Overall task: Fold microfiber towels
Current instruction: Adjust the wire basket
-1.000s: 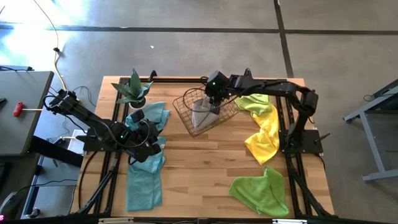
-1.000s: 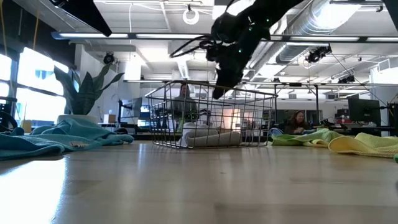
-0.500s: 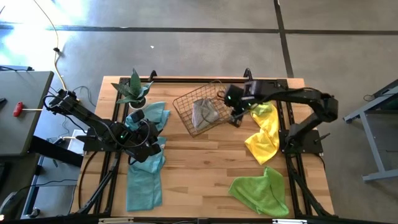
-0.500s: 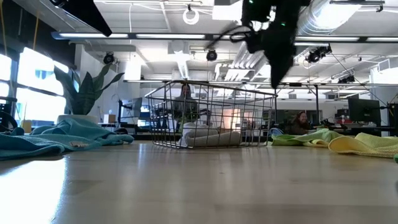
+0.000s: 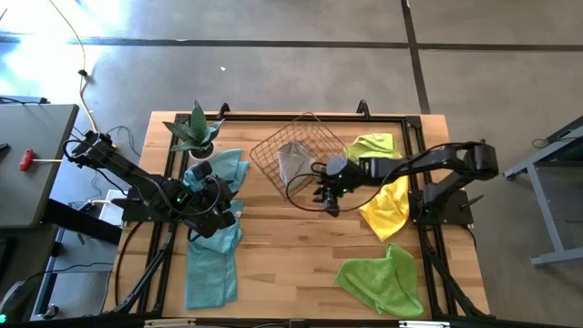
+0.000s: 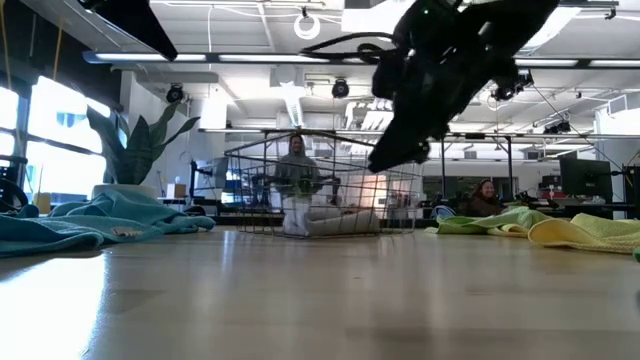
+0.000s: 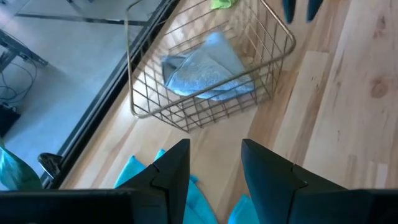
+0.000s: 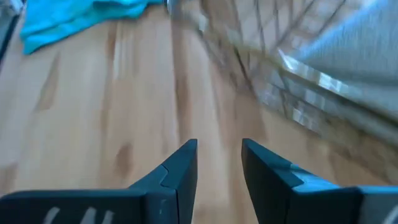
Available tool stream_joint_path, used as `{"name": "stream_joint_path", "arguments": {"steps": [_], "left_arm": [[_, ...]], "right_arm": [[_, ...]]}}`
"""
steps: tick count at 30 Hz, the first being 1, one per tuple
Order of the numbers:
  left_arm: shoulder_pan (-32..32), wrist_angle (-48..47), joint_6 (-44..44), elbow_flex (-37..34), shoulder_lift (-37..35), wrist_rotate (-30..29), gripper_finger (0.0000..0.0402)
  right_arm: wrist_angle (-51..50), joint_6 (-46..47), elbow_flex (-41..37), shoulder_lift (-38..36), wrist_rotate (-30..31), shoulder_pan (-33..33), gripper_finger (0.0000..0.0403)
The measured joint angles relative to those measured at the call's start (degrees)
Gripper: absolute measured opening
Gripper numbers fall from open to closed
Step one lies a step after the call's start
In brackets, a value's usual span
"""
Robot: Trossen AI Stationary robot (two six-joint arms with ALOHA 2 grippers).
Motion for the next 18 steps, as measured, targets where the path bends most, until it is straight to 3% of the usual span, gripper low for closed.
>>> {"name": "stream_joint_path", "arguments": {"steps": [8,18], "left_arm": [[-0.01,0.01,0.00,0.00,0.00,0.02,0.0133],[0.00,-0.05,0.00,0.00,0.00,0.03,0.0133]], "right_arm": [[11.31,-1.67,4.11,9.78,4.85,2.58,0.0118],[20.89,-2.67,11.72,18.11,18.58,3.94,0.0118]]}}
